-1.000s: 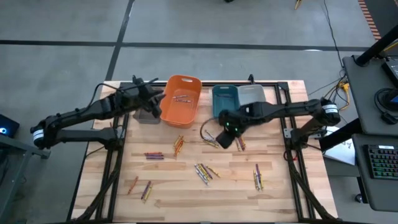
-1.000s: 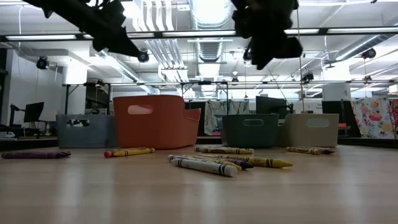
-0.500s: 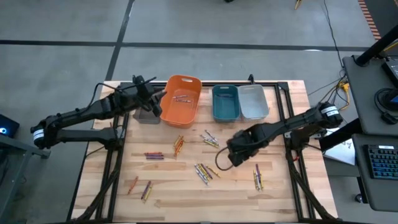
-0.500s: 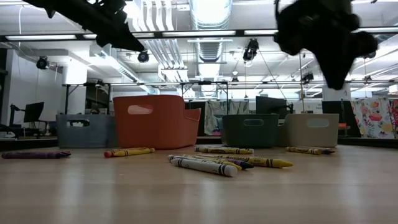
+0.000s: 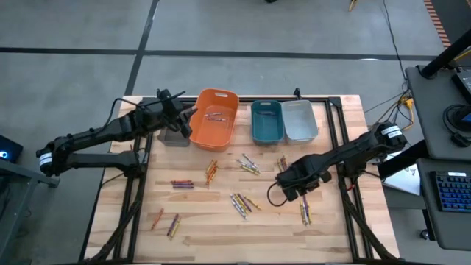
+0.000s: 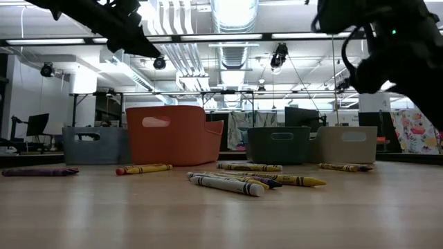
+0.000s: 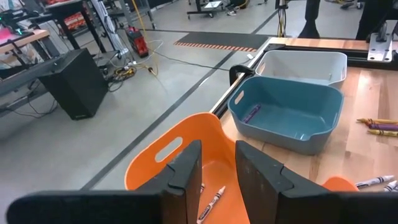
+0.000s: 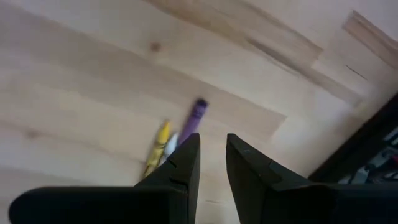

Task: Sort crayons
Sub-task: Put the purple crayon into the blue bin

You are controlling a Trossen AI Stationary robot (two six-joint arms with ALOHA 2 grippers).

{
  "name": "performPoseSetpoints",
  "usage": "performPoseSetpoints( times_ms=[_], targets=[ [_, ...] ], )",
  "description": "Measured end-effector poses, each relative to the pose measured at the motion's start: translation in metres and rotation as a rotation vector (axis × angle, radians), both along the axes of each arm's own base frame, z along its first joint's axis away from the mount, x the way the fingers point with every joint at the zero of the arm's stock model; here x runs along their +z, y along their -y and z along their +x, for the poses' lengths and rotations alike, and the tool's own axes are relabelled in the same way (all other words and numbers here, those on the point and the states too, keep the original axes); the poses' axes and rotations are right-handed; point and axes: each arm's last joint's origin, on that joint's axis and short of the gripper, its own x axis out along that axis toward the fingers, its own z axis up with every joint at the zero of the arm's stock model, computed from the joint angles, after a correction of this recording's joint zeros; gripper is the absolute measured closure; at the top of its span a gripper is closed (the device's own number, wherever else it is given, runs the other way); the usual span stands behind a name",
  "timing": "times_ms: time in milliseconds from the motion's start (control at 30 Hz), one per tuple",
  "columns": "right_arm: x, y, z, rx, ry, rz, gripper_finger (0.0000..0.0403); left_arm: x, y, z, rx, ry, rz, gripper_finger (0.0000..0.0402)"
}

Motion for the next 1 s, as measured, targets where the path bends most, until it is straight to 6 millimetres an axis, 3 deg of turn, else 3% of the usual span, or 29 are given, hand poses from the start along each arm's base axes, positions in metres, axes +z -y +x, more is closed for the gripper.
performPoseSetpoints(
  times_ms=[500, 1000],
  targets=[
    [-0.03, 0.0, -0.008, -0.04, 0.024, 0.025, 0.0277, 0.0, 0.0, 0.0, 0.003, 0.007, -0.008, 0.0322],
    [-0.04, -0.001, -0.011, -0.058, 0.04, 0.025, 0.028, 0.0, 0.0, 0.0, 0.004, 0.01, -0.008, 0.0322]
  ],
)
